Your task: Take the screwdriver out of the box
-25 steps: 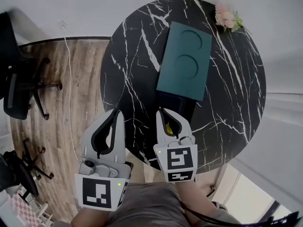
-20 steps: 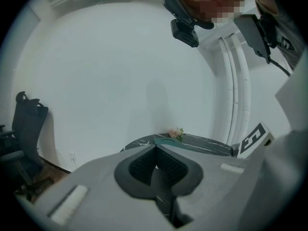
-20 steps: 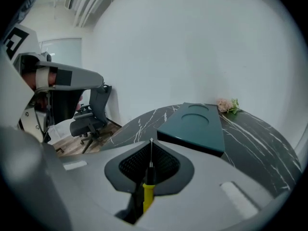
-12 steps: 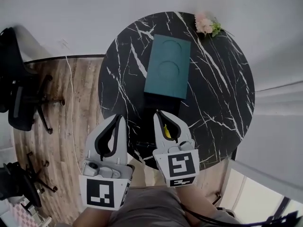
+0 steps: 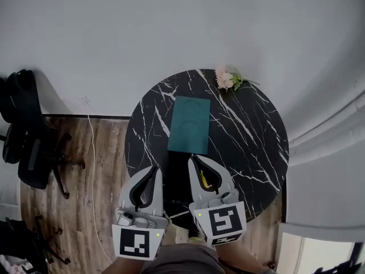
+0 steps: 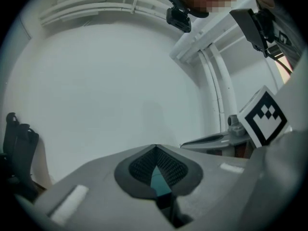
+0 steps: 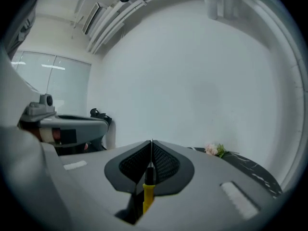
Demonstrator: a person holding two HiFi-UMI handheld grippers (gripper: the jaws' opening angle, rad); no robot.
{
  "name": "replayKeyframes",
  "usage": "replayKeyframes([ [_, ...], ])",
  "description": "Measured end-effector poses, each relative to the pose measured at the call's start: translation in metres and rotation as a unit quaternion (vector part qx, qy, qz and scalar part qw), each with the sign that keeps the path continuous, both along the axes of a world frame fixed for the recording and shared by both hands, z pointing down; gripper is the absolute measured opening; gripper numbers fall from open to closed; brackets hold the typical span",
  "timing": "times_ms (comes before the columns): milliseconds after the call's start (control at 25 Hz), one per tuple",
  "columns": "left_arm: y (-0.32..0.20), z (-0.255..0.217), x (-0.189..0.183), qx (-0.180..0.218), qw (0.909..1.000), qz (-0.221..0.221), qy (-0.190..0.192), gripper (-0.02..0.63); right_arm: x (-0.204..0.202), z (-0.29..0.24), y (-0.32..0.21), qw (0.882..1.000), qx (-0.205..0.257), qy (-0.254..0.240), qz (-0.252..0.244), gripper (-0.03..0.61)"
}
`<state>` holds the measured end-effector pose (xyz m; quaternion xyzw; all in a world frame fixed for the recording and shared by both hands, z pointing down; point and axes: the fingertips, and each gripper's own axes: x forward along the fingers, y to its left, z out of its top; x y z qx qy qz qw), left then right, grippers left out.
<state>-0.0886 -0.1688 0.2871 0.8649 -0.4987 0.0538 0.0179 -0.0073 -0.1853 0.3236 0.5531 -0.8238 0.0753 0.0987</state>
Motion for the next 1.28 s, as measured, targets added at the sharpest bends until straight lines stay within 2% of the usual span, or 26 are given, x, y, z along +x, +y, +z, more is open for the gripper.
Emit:
replayKeyframes([
  [320, -0.01, -0.035, 0.037, 0.055, 0.9971, 0.051, 0.01, 0.0, 0.039, -0.07, -0.001, 0.996, 0.074, 0.014, 0.044, 0.034],
  [520, -0.01, -0.048, 0.074, 0.076, 0.9916, 0.102, 0.021, 0.0, 0.075, -0.092, 0.01, 0.991, 0.095, 0.031, 0.092, 0.034],
  [680, -0.005, -0.056, 0.11, 0.092, 0.9834, 0.154, 0.026, 0.0, 0.108, -0.1, 0.02, 0.984, 0.102, 0.043, 0.139, 0.034],
  [880, -0.003, -0.055, 0.139, 0.081, 0.9765, 0.196, 0.04, 0.0, 0.138, -0.097, 0.031, 0.976, 0.097, 0.052, 0.189, 0.034],
  [1120, -0.006, -0.048, 0.154, 0.063, 0.9702, 0.231, 0.04, 0.0, 0.155, -0.083, 0.036, 0.969, 0.075, 0.05, 0.23, 0.034],
  [1280, -0.011, -0.031, 0.149, 0.039, 0.9719, 0.23, 0.03, 0.0, 0.155, -0.053, 0.034, 0.969, 0.049, 0.04, 0.239, 0.034],
])
